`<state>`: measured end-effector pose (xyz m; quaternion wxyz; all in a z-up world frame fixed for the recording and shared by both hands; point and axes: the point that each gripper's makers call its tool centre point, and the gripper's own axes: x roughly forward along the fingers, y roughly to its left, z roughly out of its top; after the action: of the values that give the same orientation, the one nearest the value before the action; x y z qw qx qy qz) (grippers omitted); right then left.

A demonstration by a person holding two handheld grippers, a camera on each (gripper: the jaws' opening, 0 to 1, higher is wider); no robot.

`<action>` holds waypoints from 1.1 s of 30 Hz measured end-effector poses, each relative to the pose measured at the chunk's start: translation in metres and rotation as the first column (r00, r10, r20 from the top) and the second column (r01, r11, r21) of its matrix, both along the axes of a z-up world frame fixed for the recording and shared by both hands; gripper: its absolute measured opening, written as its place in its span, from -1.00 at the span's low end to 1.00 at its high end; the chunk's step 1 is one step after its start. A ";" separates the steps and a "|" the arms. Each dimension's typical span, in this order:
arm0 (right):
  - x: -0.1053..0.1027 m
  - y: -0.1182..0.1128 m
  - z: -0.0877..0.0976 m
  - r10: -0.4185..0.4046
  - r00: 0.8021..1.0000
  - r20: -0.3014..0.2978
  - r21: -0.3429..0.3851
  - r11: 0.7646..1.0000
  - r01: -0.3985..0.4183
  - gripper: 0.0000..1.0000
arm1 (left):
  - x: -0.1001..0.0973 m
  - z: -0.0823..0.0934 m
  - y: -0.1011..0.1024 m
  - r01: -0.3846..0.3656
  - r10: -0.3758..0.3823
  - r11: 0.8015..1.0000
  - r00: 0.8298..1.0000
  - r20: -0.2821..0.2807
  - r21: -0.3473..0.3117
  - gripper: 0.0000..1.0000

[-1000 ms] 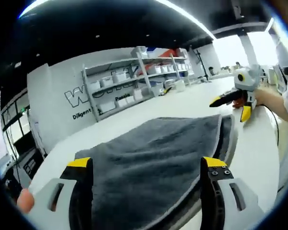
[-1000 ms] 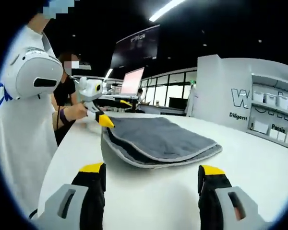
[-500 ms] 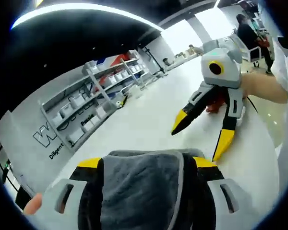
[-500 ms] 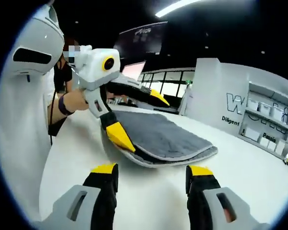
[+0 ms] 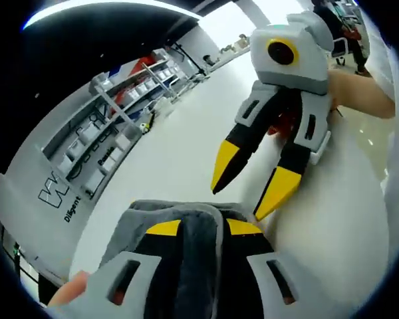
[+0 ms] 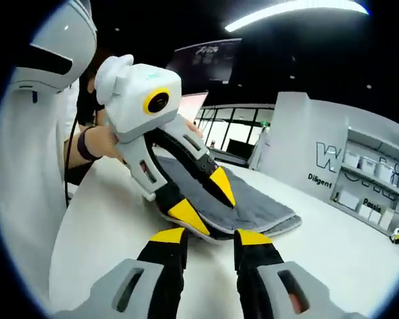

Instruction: Open the folded towel by lifting each exposed corner and separating the folded layers until the towel lies flat within the target outline without major curled edges

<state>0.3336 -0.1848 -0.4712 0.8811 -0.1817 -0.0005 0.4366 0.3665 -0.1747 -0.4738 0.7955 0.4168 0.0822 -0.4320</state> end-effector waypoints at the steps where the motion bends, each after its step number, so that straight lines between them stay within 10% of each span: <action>1: -0.001 0.000 0.000 0.002 1.000 0.010 -0.009 1.000 -0.002 -0.57 | 0.000 -0.003 0.000 0.002 -0.002 1.000 1.000 -0.009 0.015 -0.65; 14: 0.003 0.000 -0.005 0.002 1.000 0.027 -0.040 0.999 -0.001 -1.00 | 0.011 -0.003 0.011 -0.111 0.103 0.990 0.990 -0.098 -0.086 -0.93; 33: 0.013 -0.009 -0.011 -0.066 0.997 0.036 -0.077 0.995 0.069 -1.00 | 0.041 0.003 0.097 -0.351 0.319 0.912 0.933 -0.167 -0.215 -0.92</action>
<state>0.3464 -0.1936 -0.4827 0.8874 -0.2231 0.0082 0.4033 0.4073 -0.0780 -0.4708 0.8956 0.2683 0.1504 -0.3215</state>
